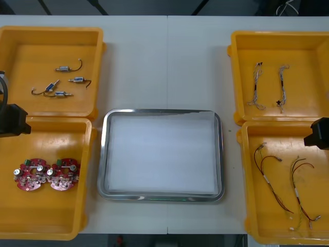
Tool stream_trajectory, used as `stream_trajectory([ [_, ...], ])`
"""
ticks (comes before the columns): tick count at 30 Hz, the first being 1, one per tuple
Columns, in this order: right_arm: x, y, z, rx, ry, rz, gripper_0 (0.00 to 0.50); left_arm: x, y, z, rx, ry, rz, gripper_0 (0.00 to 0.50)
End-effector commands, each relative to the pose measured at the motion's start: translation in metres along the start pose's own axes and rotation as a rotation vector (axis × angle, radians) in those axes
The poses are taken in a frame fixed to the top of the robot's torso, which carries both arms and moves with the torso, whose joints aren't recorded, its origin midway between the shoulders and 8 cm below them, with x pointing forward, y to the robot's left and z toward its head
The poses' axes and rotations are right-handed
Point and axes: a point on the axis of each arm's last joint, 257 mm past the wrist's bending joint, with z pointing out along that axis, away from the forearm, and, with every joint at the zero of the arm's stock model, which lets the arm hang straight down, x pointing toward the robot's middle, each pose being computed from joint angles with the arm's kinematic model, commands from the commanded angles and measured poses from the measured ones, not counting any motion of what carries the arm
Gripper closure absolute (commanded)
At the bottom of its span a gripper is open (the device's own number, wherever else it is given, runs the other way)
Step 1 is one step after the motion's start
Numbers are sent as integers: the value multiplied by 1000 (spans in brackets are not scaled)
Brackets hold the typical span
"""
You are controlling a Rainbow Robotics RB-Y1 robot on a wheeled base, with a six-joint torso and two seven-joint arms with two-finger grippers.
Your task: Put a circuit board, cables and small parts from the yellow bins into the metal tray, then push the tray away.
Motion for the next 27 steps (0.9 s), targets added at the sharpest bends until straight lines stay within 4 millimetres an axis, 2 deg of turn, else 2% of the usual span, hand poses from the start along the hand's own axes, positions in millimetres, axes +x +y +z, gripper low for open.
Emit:
stream_trajectory([
  [1, -6, -18, -15, 50, -30, 15, 0, -12, 13, -14, -39, -43, 33, 0],
  [27, -6, -18, -15, 50, -30, 15, 0, -12, 13, -14, -39, -43, 33, 0],
])
